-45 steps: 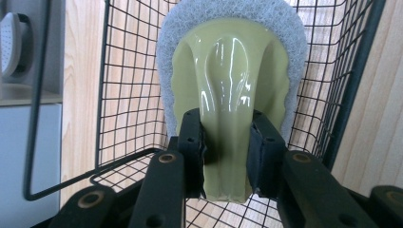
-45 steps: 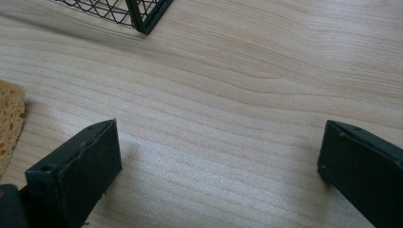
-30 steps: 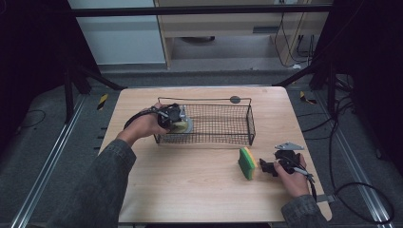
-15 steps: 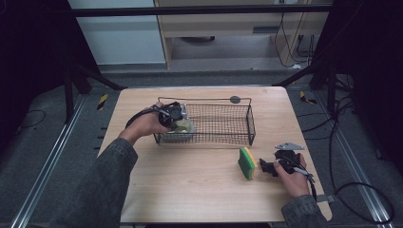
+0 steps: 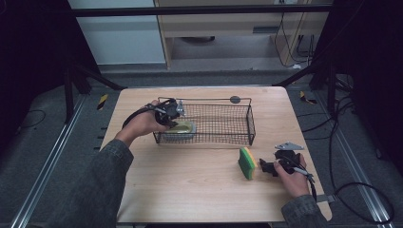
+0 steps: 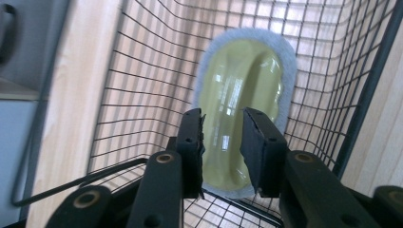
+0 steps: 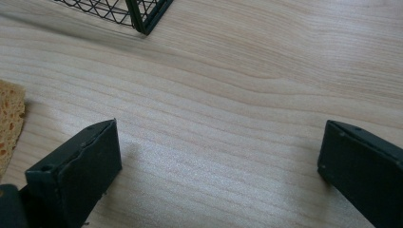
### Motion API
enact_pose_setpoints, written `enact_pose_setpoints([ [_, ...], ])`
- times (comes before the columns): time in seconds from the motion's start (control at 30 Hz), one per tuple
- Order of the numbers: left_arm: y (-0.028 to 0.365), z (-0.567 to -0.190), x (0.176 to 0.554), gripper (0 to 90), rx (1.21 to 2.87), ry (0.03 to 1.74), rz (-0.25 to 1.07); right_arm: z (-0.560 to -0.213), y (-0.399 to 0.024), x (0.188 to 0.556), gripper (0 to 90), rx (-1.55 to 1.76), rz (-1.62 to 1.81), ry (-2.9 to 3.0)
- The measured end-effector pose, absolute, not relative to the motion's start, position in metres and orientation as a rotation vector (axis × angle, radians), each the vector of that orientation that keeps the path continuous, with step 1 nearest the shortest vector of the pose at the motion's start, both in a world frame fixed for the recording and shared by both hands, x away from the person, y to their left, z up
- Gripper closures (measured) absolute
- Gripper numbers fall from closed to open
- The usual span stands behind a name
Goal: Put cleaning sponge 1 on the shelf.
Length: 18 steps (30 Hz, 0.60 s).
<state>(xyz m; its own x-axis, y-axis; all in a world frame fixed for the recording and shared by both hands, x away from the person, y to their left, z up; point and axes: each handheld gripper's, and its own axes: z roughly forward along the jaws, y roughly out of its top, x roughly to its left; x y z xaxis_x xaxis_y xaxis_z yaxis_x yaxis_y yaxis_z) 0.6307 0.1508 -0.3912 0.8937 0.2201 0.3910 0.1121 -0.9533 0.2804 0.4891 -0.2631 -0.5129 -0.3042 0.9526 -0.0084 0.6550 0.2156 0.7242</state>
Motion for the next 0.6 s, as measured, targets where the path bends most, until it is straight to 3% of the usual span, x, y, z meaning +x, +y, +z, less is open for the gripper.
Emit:
enact_pose_setpoints([
  [0.17,0.157,-0.386,0.628,64.9,2.754,0.310,0.652,-0.513,-0.263,0.489,0.8,1.482,0.864,2.040],
  [0.27,0.160,-0.380,0.625,51.4,2.710,0.361,0.692,-0.513,-0.263,0.489,0.8,1.489,0.867,2.036],
  [0.3,0.160,-0.378,0.624,51.4,2.688,0.392,0.710,-0.513,-0.263,0.489,0.8,1.489,0.867,2.036],
  [0.33,0.162,-0.376,0.622,37.4,2.665,0.421,0.725,-0.513,-0.263,0.489,0.8,1.487,0.867,2.037],
  [0.37,0.162,-0.374,0.621,30.9,2.643,0.451,0.732,-0.513,-0.263,0.489,0.8,1.487,0.866,2.037],
  [0.4,0.163,-0.372,0.620,30.9,2.630,0.469,0.741,-0.513,-0.263,0.489,0.8,1.487,0.866,2.037],
  [0.47,0.166,-0.367,0.614,19.5,2.550,0.529,0.752,-0.513,-0.263,0.489,0.7,1.488,0.866,2.035],
  [0.6,0.172,-0.360,0.596,7.7,2.444,0.590,0.714,-0.513,-0.262,0.490,0.5,1.495,0.867,2.032],
])
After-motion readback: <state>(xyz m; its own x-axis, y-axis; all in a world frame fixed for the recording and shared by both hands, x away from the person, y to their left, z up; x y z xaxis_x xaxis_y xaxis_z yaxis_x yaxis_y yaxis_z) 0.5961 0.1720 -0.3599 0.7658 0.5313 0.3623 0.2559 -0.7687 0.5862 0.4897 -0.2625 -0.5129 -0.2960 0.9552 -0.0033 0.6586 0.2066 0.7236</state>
